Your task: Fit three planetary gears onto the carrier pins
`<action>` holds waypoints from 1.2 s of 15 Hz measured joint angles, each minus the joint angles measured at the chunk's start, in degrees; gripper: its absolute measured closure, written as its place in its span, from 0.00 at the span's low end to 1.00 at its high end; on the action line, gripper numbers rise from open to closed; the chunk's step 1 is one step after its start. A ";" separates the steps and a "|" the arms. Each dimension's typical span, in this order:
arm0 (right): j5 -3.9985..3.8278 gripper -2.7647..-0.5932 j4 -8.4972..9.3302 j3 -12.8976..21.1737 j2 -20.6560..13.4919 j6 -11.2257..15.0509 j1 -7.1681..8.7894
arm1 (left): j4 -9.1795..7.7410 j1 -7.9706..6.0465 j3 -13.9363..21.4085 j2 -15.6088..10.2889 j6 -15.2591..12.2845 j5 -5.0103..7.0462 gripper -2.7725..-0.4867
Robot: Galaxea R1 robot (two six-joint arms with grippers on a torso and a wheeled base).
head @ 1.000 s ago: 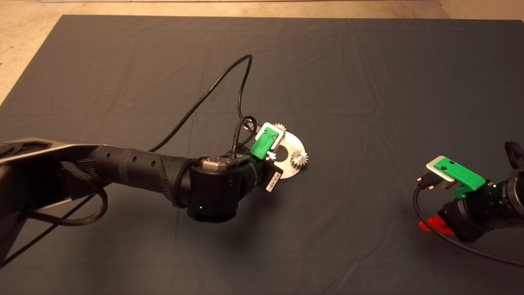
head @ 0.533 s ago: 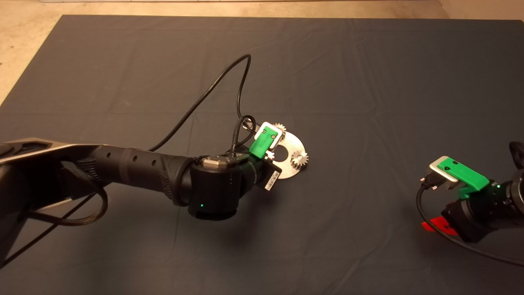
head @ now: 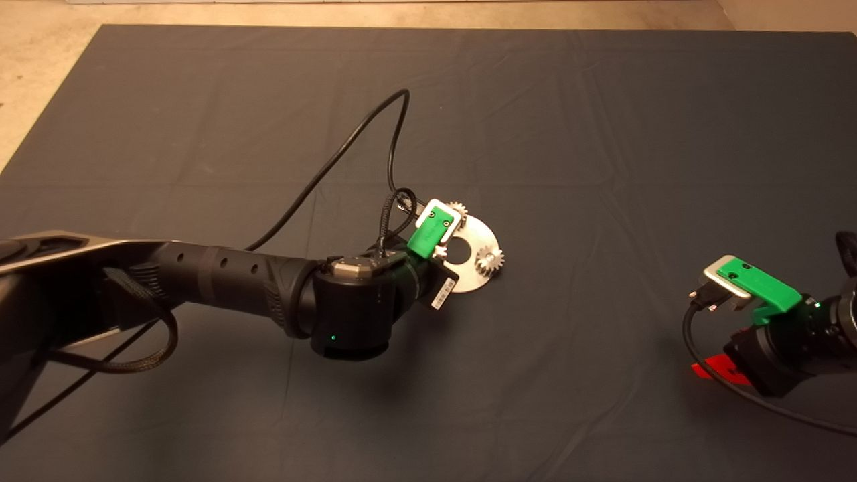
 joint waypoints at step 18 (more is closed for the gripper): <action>0.00 0.45 0.11 0.00 -1.41 -1.41 0.00 | 0.04 0.17 0.02 -0.39 0.96 0.02 0.93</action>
